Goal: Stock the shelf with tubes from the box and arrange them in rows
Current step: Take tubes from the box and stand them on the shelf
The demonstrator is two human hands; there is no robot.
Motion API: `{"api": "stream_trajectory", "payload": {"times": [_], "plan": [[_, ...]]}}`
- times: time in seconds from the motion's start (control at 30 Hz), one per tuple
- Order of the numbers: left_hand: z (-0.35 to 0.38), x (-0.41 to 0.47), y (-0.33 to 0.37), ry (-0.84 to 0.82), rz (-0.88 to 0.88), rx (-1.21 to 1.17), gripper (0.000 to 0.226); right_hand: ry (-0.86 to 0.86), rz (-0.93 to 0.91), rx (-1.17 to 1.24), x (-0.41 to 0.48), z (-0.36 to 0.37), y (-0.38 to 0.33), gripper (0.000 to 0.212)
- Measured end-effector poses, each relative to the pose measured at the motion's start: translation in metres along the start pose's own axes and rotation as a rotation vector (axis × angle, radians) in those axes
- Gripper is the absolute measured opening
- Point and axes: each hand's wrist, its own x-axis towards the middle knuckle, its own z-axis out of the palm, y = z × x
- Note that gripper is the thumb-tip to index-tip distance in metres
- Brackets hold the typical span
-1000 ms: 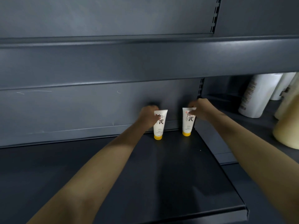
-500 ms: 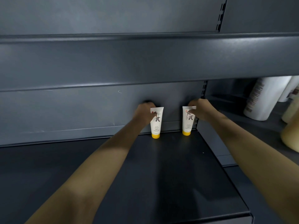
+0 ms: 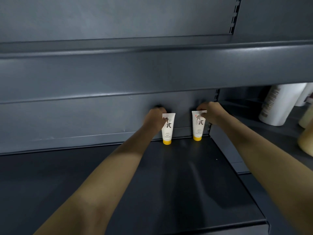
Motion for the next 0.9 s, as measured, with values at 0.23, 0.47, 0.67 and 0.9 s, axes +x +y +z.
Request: {"api": "stream_trajectory", "payload": {"times": [0.23, 0.47, 0.67, 0.9], "plan": [[-0.022, -0.015, 0.006, 0.025, -0.02, 0.125, 0.039, -0.062, -0.05, -0.165, -0.02, -0.033, -0.026, 0.044], [-0.059, -0.057, 0.024, -0.086, -0.015, 0.22, 0.044, -0.301, -0.138, -0.117, -0.06, -0.068, -0.052, 0.047], [-0.081, -0.112, 0.047, -0.245, -0.062, 0.256, 0.052, -0.459, -0.187, -0.303, -0.101, -0.082, -0.068, 0.056], [-0.082, -0.215, 0.074, -0.245, -0.185, 0.247, 0.059, -0.434, -0.303, -0.261, -0.186, -0.083, -0.07, 0.06]]}}
